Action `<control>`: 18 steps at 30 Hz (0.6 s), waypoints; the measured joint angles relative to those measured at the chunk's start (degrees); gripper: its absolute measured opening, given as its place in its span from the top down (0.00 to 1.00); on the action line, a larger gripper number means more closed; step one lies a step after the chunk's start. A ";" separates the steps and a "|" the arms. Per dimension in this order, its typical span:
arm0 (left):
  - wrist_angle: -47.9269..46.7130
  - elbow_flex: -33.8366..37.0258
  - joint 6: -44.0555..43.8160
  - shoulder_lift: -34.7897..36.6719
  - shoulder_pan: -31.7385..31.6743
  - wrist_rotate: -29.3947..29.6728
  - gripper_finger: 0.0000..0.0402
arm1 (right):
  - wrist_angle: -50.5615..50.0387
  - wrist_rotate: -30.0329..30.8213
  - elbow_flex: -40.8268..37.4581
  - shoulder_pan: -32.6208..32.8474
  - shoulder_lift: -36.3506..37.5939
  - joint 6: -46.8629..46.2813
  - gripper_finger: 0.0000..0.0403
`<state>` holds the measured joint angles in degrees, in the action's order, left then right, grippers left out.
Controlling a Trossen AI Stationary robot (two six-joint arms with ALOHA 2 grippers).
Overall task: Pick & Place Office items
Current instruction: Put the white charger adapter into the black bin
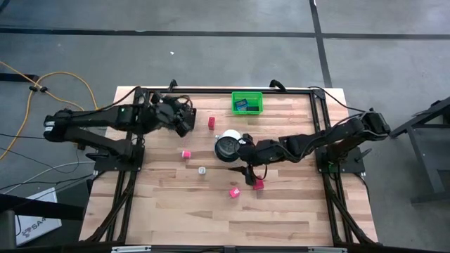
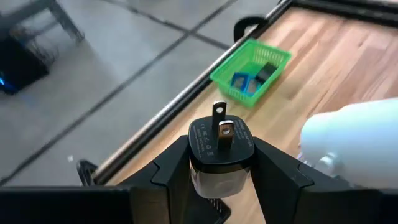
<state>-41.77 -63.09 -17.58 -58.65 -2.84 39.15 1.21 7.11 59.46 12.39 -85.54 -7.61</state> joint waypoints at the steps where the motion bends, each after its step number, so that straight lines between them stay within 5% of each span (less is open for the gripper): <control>1: -0.09 0.52 0.07 0.00 -1.43 -1.16 0.65 | -0.75 0.01 0.00 0.27 0.00 -0.50 0.50; 18: 15.85 19.41 -0.60 0.02 -25.06 -21.38 0.65 | -2.16 0.46 0.00 7.27 0.00 -1.84 0.50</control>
<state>-25.92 -43.68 -18.17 -58.63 -27.90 17.77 -0.95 7.57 59.46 19.66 -85.54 -9.45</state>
